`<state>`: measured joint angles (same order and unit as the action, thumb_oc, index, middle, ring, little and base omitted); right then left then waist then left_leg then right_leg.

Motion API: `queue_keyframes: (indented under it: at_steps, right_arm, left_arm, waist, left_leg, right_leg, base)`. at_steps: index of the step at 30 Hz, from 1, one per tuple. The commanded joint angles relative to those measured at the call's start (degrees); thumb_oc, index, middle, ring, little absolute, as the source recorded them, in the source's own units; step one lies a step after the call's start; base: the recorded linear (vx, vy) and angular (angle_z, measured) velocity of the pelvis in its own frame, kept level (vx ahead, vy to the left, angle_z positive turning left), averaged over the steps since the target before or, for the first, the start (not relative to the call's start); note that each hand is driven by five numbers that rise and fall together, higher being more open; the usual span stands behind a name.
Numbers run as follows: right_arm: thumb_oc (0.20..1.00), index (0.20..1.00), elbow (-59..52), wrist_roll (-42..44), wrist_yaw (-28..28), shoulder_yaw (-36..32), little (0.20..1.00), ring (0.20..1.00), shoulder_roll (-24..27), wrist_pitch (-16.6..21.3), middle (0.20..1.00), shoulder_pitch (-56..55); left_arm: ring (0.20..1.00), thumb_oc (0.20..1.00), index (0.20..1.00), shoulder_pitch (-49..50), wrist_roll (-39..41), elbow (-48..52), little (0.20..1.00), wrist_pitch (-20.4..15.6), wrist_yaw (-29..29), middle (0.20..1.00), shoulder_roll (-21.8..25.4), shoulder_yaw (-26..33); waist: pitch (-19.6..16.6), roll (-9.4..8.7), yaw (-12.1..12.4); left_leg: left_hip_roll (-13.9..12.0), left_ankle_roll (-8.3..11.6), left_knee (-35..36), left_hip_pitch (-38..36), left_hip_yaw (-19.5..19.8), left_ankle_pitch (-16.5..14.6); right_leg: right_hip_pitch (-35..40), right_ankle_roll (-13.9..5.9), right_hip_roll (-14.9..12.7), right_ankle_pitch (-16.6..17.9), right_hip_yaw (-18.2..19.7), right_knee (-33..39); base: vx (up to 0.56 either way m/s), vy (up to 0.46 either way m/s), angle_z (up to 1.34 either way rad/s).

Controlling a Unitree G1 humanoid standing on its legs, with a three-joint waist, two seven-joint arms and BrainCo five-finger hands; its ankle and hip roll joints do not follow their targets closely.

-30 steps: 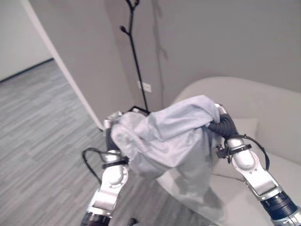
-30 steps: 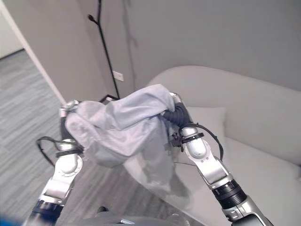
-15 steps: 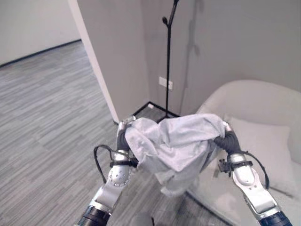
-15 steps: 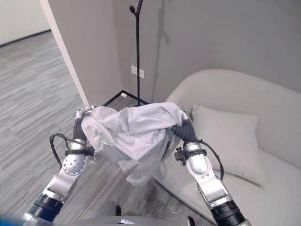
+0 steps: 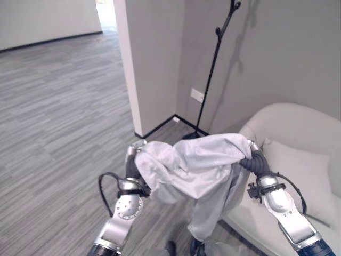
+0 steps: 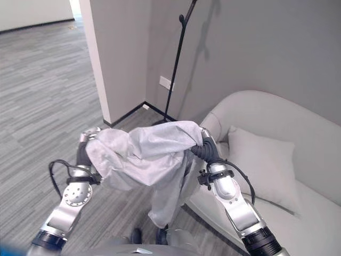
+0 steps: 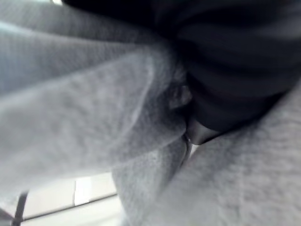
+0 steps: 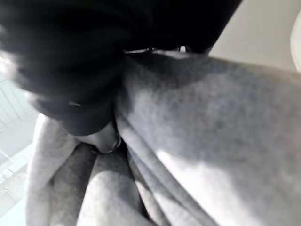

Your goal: Hang the clothes on the sofa on the clothes rack.

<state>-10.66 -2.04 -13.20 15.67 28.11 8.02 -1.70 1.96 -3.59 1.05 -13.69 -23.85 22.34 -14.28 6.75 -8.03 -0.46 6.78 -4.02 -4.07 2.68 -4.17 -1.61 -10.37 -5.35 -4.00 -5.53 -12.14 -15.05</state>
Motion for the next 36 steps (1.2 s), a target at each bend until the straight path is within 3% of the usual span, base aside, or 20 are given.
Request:
queue_keyframes:
  at_steps: [1,8,9,10,12,14,16,17,19,20,21,22,26,28,33,35,36]
  right_arm:
    - [0.200,0.200,-1.0,2.5,-1.1,-3.2,0.200,0.200,-0.7,4.1,0.200,4.9]
    - [0.200,0.200,-0.7,3.0,-0.3,-1.9,0.200,0.200,-0.8,4.2,0.200,6.0]
    - [0.200,0.200,-0.8,3.6,-0.3,-1.7,0.200,0.200,-0.3,4.7,0.200,6.9]
    - [0.200,0.200,-0.6,4.2,-0.6,-1.4,0.200,0.200,0.0,5.1,0.200,7.5]
    - [0.200,0.200,0.0,3.9,-0.7,-0.9,0.200,0.200,0.7,4.4,0.200,7.2]
    - [0.200,0.200,-0.4,4.2,-0.4,-1.1,0.200,0.200,1.2,4.4,0.200,6.6]
    - [0.200,0.200,-0.6,5.4,-0.3,-1.7,0.200,0.200,1.3,4.8,0.200,6.2]
    - [0.200,0.200,-0.5,5.9,-0.3,-2.1,0.200,0.200,1.4,5.0,0.200,6.0]
    - [0.200,0.200,0.0,5.9,-0.7,-2.3,0.200,0.200,1.4,4.8,0.200,6.1]
    - [0.200,0.200,0.0,5.9,-0.7,-2.3,0.200,0.200,1.4,4.9,0.200,6.2]
    - [0.200,0.200,1.0,5.7,-1.4,-2.3,0.200,0.200,1.2,4.7,0.200,6.6]
    - [0.200,0.200,1.2,5.7,-1.6,-2.1,0.200,0.200,1.2,4.8,0.200,6.9]
    - [0.200,0.200,2.3,6.4,-2.1,-1.4,0.200,0.200,1.1,4.9,0.200,8.0]
    - [0.200,0.200,2.5,6.7,-2.0,-1.3,0.200,0.200,0.9,4.7,0.200,8.1]
    - [0.200,0.200,2.5,6.4,-0.8,-1.5,0.200,0.200,0.2,4.4,0.200,6.1]
    - [0.200,0.200,3.2,4.6,-0.5,-1.4,0.200,0.200,-0.6,3.8,0.200,5.1]
    - [0.200,0.200,3.0,3.5,-0.2,-2.0,0.200,0.200,-1.1,3.6,0.200,4.1]
  left_arm:
    - [0.200,0.200,0.200,-2.4,-1.7,4.8,0.200,-2.7,1.8,0.200,2.1,0.2]
    - [0.200,0.200,0.200,-1.7,0.0,5.1,0.200,-2.6,0.6,0.200,1.3,1.2]
    - [0.200,0.200,0.200,-2.6,-0.2,5.6,0.200,-3.0,0.2,0.200,1.2,1.0]
    - [0.200,0.200,0.200,-3.2,0.2,5.8,0.200,-3.6,0.1,0.200,1.0,0.5]
    - [0.200,0.200,0.200,-2.6,1.7,5.9,0.200,-3.8,0.5,0.200,0.3,0.0]
    - [0.200,0.200,0.200,-2.4,2.7,5.8,0.200,-3.7,1.6,0.200,-0.1,-0.7]
    - [0.200,0.200,0.200,-2.8,3.1,6.1,0.200,-3.5,2.1,0.200,0.0,-1.3]
    - [0.200,0.200,0.200,-3.5,2.7,6.2,0.200,-3.3,2.2,0.200,0.2,-2.0]
    - [0.200,0.200,0.200,-4.6,2.7,6.2,0.200,-3.1,1.8,0.200,0.1,-2.5]
    - [0.200,0.200,0.200,-4.7,2.7,6.1,0.200,-3.1,1.7,0.200,0.1,-2.6]
    - [0.200,0.200,0.200,-5.7,2.8,5.6,0.200,-3.0,0.9,0.200,-0.3,-3.0]
    - [0.200,0.200,0.200,-6.1,2.7,5.3,0.200,-2.9,0.7,0.200,-0.4,-3.2]
    - [0.200,0.200,0.200,-7.9,2.9,4.4,0.200,-3.4,0.0,0.200,-1.1,-4.1]
    - [0.200,0.200,0.200,-8.4,3.0,4.1,0.200,-3.8,0.1,0.200,-1.2,-4.8]
    - [0.200,0.200,0.200,-8.5,2.9,3.5,0.200,-4.3,1.4,0.200,-0.9,-6.4]
    - [0.200,0.200,0.200,-8.6,3.1,2.9,0.200,-4.3,1.6,0.200,0.1,-7.3]
    - [0.200,0.200,0.200,-8.8,1.9,3.4,0.200,-4.2,1.9,0.200,1.9,-7.6]
  waist:
    - [-0.4,-2.30,0.3]
    - [-2.9,-2.56,0.8]
    - [-2.4,-2.17,0.9]
    - [-1.2,-1.24,1.2]
    - [-0.5,-0.27,1.5]
    - [-0.3,-0.50,1.3]
    - [-0.4,-1.12,1.4]
    - [-1.1,-1.05,1.4]
    - [-1.2,-0.32,1.6]
    - [-1.2,-0.35,1.5]
    - [-0.9,0.22,1.8]
    - [-0.8,0.46,2.0]
    - [-0.5,1.58,2.6]
    - [-0.7,2.34,2.7]
    - [-2.5,2.91,2.6]
    - [-3.0,1.73,2.2]
    - [-3.4,0.71,1.8]
  left_leg:
    - [-4.6,2.42,1.5,-3.6,4.4,-3.9]
    - [-4.3,3.08,-2.7,-5.0,3.4,-7.9]
    - [-4.8,3.98,-10.0,-2.7,1.9,-9.5]
    - [-6.4,6.00,-21.1,2.2,1.1,-7.2]
    - [-8.5,6.85,-29.4,6.9,1.2,-2.7]
    - [-11.0,6.15,-28.2,9.1,0.8,-1.6]
    - [-12.4,5.40,-23.5,10.0,1.0,-3.0]
    - [-13.3,5.88,-13.1,7.8,2.2,-1.9]
    - [-15.2,7.64,-6.0,8.3,4.4,2.9]
    - [-15.2,7.80,-4.9,7.8,4.4,3.6]
    - [-17.1,8.99,-0.7,9.2,6.6,6.7]
    - [-17.9,9.73,1.9,9.2,7.8,7.9]
    - [-20.8,11.88,7.7,10.1,11.5,10.4]
    - [-21.4,12.59,7.7,11.1,12.2,11.8]
    - [-20.7,12.42,4.1,11.0,12.2,9.9]
    - [-18.6,11.56,-0.5,11.9,10.6,7.9]
    - [-17.0,10.07,-2.4,11.9,8.8,5.8]
  right_leg:
    - [4.8,1.02,1.0,4.1,-1.1,6.7]
    - [10.0,1.57,1.7,3.4,0.1,11.9]
    - [11.5,2.15,1.9,3.3,1.3,13.2]
    - [13.1,3.41,2.6,3.1,1.7,14.0]
    - [15.5,4.81,3.4,2.0,2.0,14.9]
    - [16.5,4.97,2.9,1.5,2.0,15.3]
    - [16.5,4.57,2.1,1.1,1.9,15.5]
    - [16.2,3.95,1.7,0.3,2.1,15.3]
    - [17.1,3.58,1.9,-0.9,2.7,15.1]
    - [17.1,3.69,1.9,-1.0,2.6,15.0]
    - [18.3,3.50,2.0,-2.4,3.4,14.6]
    - [18.9,3.37,2.0,-3.0,4.0,14.0]
    - [20.9,2.46,1.4,-5.8,7.3,12.1]
    - [22.0,1.75,0.9,-6.1,8.7,12.0]
    - [23.1,-0.90,-3.0,-5.2,10.7,12.9]
    - [22.2,-2.89,-6.0,-2.5,11.5,12.6]
    - [20.2,-4.13,-8.2,1.3,12.5,10.9]
  base:
    - [0.10,-0.052,0.41]
    - [0.13,-0.060,0.14]
    - [0.06,-0.062,-0.10]
    - [0.10,-0.066,-0.11]
    - [0.11,-0.027,-0.20]
    - [0.12,0.004,-0.12]
    - [0.17,0.066,0.20]
    - [0.23,0.140,0.18]
    - [0.19,0.125,0.11]
    - [0.21,0.132,0.11]
    - [0.22,0.138,0.04]
    - [0.23,0.144,-0.06]
    - [0.26,0.238,-0.44]
    - [0.32,0.381,-0.40]
    - [0.27,0.359,-0.24]
    - [0.25,0.385,-0.29]
    - [0.31,0.529,-0.35]
